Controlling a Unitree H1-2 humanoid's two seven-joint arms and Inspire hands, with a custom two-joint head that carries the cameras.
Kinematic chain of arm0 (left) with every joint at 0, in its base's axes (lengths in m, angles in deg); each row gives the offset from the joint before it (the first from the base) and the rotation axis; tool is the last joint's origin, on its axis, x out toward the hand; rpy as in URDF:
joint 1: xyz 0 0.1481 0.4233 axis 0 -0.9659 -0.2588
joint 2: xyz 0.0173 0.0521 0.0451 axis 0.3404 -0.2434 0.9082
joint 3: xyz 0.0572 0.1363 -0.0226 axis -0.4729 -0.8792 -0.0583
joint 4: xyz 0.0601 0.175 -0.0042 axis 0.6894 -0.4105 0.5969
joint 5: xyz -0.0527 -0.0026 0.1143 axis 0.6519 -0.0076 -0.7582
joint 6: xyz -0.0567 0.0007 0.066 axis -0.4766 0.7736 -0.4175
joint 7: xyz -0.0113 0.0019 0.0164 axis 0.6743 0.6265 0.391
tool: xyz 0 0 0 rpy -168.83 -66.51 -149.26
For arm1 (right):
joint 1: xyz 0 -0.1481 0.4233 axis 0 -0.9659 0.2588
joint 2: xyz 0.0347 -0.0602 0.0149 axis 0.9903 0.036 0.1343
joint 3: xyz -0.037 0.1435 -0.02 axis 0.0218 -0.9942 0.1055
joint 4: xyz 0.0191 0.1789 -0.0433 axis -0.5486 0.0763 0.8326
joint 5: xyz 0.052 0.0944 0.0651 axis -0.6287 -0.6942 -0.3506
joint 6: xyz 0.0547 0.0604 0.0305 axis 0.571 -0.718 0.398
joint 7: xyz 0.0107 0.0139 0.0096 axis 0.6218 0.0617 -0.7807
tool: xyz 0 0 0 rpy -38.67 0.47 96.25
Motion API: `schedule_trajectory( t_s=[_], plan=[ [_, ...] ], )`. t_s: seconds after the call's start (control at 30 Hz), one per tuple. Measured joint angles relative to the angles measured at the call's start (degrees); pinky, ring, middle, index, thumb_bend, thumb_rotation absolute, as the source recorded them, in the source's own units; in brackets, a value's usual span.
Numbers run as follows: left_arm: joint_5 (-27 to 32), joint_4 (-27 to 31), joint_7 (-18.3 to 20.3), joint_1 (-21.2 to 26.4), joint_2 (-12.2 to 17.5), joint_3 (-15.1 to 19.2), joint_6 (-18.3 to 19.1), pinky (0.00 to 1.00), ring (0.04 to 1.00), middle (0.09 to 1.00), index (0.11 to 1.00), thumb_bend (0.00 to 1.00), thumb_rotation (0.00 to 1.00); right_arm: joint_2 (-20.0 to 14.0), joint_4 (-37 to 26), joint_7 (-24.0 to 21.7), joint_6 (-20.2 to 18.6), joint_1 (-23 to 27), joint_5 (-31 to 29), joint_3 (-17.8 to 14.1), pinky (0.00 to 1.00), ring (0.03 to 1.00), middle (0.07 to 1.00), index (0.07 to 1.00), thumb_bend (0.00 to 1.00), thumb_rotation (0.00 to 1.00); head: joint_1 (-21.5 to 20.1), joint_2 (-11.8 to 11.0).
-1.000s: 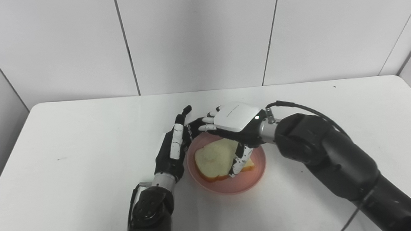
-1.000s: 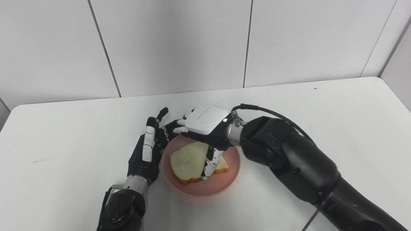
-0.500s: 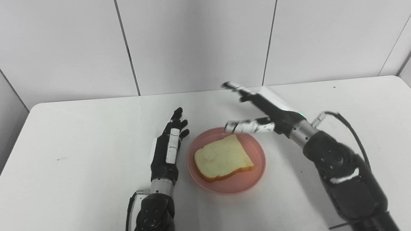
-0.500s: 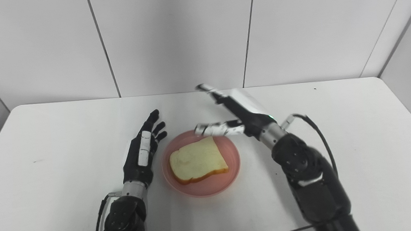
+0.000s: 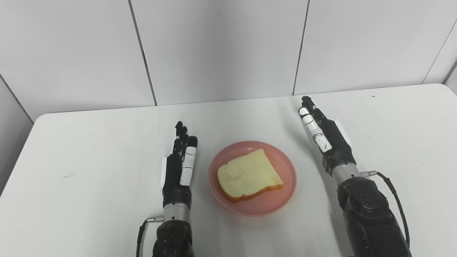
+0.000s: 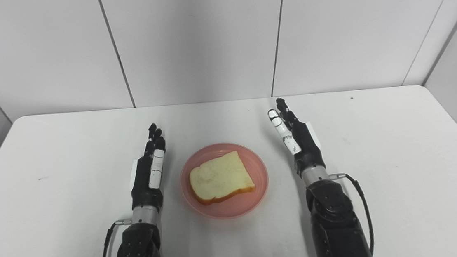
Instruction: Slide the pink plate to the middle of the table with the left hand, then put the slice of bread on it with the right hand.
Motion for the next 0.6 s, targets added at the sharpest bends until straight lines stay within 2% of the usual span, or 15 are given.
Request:
schedule_trajectory(
  t_s=[0.07, 0.23, 0.6],
  plan=[
    [-0.02, 0.61, -0.01, -0.01, 0.1, -0.06, 0.99, 1.0, 1.0, 1.0, 0.974, 0.92, 0.95, -0.13, 0.0, 0.67, -0.03, -0.22, 0.23, 0.9, 1.0, 0.984, 0.949, 0.927, 0.84, 0.84, -0.09, 0.0],
    [0.13, 1.9, 0.0, 0.02, 0.28, -0.21, 3.23, 1.0, 1.0, 1.0, 0.977, 0.88, 0.99, -0.58, 0.02, 2.22, 0.0, -0.81, 2.42, 3.28, 1.0, 0.988, 0.94, 0.917, 0.84, 0.87, -0.09, 0.0],
    [2.08, 3.0, 0.05, 0.45, 0.84, 0.12, 5.69, 1.0, 1.0, 1.0, 0.97, 0.9, 0.99, -0.83, 1.17, 3.19, 1.44, -1.62, 1.43, 3.97, 1.0, 0.983, 0.94, 0.897, 0.83, 0.85, -0.44, 0.0]
  ],
)
